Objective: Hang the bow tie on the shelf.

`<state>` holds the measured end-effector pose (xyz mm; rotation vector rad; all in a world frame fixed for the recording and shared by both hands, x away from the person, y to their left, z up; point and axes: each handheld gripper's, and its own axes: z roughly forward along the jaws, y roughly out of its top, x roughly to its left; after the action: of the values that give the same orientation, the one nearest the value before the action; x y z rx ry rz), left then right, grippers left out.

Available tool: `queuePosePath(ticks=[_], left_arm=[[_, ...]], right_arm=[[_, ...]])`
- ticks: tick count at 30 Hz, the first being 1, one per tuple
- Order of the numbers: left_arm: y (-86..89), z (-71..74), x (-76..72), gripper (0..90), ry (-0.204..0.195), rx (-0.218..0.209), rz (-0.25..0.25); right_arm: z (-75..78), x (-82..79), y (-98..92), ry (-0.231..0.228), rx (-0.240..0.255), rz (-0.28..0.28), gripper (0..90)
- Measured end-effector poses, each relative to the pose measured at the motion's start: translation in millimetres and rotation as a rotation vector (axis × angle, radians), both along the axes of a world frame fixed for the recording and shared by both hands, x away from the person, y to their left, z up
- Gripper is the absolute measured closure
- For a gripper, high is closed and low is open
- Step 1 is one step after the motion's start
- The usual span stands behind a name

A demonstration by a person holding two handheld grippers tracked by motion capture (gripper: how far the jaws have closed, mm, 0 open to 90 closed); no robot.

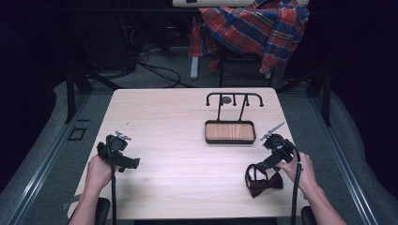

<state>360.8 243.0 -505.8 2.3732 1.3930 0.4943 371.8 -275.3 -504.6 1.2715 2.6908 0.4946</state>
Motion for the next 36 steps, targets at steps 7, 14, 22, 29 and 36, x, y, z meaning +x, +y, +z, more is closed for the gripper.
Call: queuePosePath(ticks=[7,14,22,29,36], left_arm=[[0.3,-0.2,0.1,0.1,0.0,-0.003,0.001],[-1.6,-0.4,0.3,0.1,0.003,-0.003,-0.003],[-2.0,-0.4,0.6,0.0,0.006,-0.003,-0.004],[-2.2,-0.6,0.8,0.1,0.01,0.0,-0.006],[-1.9,-0.8,1.0,0.1,0.009,-0.001,-0.004]], right_arm=[[-5.7,3.0,6.9,0.023,-0.029,0.015,0.9],[-12.2,3.4,15.7,0.044,-0.014,0.012,23.6],[-18.2,3.2,21.6,0.078,-0.011,0.001,46.4],[-26.3,2.4,26.6,0.115,-0.058,-0.003,56.5],[-32.6,3.0,31.7,0.129,-0.1,0.015,65.4]])
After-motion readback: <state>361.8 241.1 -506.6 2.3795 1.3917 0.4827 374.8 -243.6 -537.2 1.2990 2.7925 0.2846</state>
